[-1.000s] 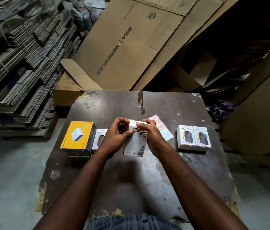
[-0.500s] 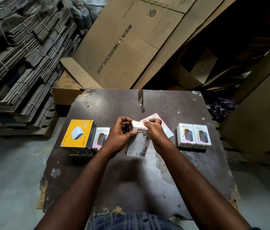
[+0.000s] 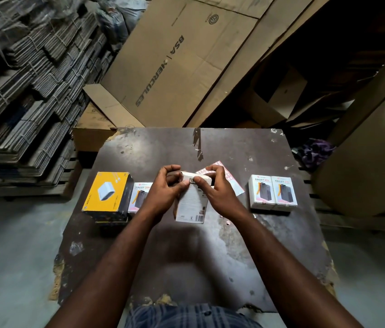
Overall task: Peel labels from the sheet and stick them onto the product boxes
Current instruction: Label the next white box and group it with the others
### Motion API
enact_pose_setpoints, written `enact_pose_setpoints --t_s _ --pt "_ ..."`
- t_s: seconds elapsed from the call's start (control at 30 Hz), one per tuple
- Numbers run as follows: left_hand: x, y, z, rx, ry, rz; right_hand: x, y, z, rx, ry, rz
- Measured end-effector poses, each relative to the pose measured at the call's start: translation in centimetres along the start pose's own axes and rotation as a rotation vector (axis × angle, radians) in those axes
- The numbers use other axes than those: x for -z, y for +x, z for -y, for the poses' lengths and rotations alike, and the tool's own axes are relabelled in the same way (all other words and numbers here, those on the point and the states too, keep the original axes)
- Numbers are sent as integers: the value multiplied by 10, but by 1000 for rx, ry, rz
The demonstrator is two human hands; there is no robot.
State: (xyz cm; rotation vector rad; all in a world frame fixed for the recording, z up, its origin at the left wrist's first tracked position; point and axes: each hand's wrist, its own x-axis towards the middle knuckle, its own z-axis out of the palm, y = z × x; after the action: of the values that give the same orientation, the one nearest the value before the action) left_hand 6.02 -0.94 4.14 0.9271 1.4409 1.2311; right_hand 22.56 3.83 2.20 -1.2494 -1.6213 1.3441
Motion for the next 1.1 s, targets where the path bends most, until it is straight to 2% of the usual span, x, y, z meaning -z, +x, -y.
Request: enact_pose_setpoints --t_s 0.13,0.23,0.37,0.43,0.5,0.6,0.7,0.9,1.0,1.1 --pt "-7 -1 2 -11 -21 -33 13 -2 -4 -17 64 69" --pt "-17 0 3 -28 -6 -45 16 0 -4 -70 144 -26" --pt "-26 1 4 -33 -22 -77 23 -2 -4 -176 332 -38" --pt "-29 2 8 -23 -9 -127 24 -5 -5 -218 399 -102" --pt "-37 3 12 -14 62 -203 22 -9 -9 -218 340 -147" --pt "-52 3 17 -16 167 -286 20 -17 -16 -144 137 -15" --pt "-62 2 20 29 94 -247 30 -21 -16 -135 52 105" --pt "-74 -7 20 62 -148 -113 47 -25 -32 -140 -7 80" --pt "-79 -12 24 72 -181 -79 56 -26 -36 -172 98 60" --pt "-86 -16 31 89 -42 -118 69 -30 -36 -202 259 79"
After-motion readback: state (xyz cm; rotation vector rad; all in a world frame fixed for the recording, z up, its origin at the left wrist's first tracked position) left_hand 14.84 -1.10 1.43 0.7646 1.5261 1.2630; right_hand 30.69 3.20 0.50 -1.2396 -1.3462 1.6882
